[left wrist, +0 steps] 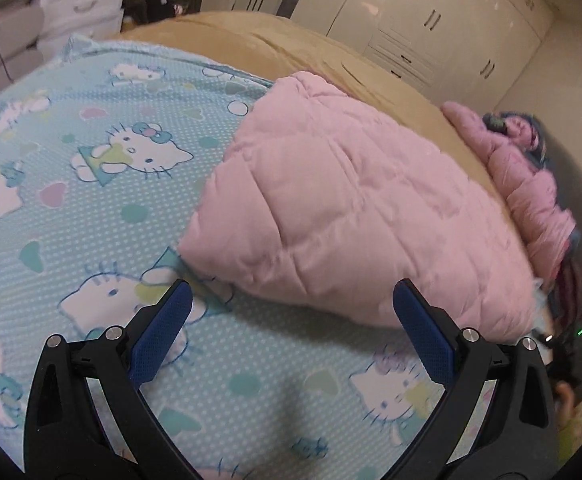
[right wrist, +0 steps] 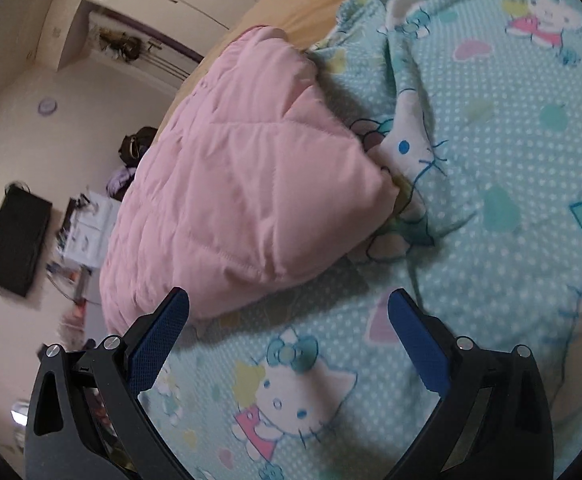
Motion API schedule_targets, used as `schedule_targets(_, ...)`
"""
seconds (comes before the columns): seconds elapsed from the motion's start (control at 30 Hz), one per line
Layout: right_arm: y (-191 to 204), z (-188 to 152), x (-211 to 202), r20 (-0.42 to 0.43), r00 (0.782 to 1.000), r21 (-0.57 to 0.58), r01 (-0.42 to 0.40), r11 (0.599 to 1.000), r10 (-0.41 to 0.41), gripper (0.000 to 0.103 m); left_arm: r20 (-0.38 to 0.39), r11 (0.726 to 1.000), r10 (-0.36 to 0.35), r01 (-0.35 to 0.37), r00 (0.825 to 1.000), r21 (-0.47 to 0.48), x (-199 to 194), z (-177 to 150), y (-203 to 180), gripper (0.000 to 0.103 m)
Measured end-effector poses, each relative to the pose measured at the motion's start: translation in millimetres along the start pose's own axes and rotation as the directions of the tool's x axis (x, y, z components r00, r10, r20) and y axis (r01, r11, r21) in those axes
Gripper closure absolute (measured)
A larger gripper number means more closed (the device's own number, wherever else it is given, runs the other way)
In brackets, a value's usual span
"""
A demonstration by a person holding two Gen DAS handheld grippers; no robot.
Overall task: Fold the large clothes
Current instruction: 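Move both tools to the bundle's side and close on its edge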
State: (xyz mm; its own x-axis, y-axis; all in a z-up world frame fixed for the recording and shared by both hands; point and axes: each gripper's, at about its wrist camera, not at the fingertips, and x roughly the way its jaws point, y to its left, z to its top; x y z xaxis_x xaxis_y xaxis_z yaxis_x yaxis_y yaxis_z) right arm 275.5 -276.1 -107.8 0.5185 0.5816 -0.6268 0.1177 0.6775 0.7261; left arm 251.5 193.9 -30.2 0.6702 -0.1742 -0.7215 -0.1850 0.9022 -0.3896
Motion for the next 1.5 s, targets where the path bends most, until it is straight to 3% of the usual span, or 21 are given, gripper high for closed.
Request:
schedule_targets(0.23, -5, 31, 17, -0.044, 0.997, 0.049, -0.066, 0.997, 0.068, 0.004, -0.033, 0.997, 0.001, -0.004, 0.999, -0.075, 20, 30, 24, 0.009)
schedule_targets(0.43, -5, 55, 33, -0.082, 0.992, 0.074, -0.09, 0.993, 0.096, 0.004, -0.106, 0.987, -0.06, 0.043, 0.993, -0.153, 51, 44, 43, 0.009)
schedule_targets(0.63, -13, 77, 48, -0.13, 0.982, 0.111, -0.121, 0.986, 0.136, 0.004, -0.142, 0.941, -0.23, 0.183, 0.963, -0.285, 83, 46, 64, 0.008)
schedule_targets(0.87, -21, 83, 50, -0.119, 0.982, 0.124, -0.131, 0.984, 0.146, 0.004, -0.158, 0.945, -0.239, 0.192, 0.958, -0.267, 94, 54, 54, 0.008)
schedule_targets(1.13, -23, 79, 44, 0.046, 0.994, 0.213, -0.106, 0.971, 0.098, 0.004, -0.131, 0.966, -0.178, 0.148, 0.975, -0.212, 109, 58, 41, 0.008)
schedule_targets(1.27, -19, 87, 49, 0.047, 0.996, 0.188, -0.079, 0.979, 0.071, 0.004, -0.131, 0.968, -0.178, 0.15, 0.975, -0.199, 118, 64, 31, 0.008)
schedule_targets(1.43, -6, 83, 55, 0.067, 0.997, 0.059, -0.041, 0.997, 0.037, 0.005, -0.126, 0.968, -0.189, 0.163, 0.974, -0.191, 123, 67, 25, 0.008)
schedule_targets(1.5, -7, 82, 54, 0.073, 0.996, 0.032, -0.046, 0.998, 0.043, 0.009, -0.114, 0.967, -0.198, 0.175, 0.974, -0.187, 124, 67, 22, 0.013)
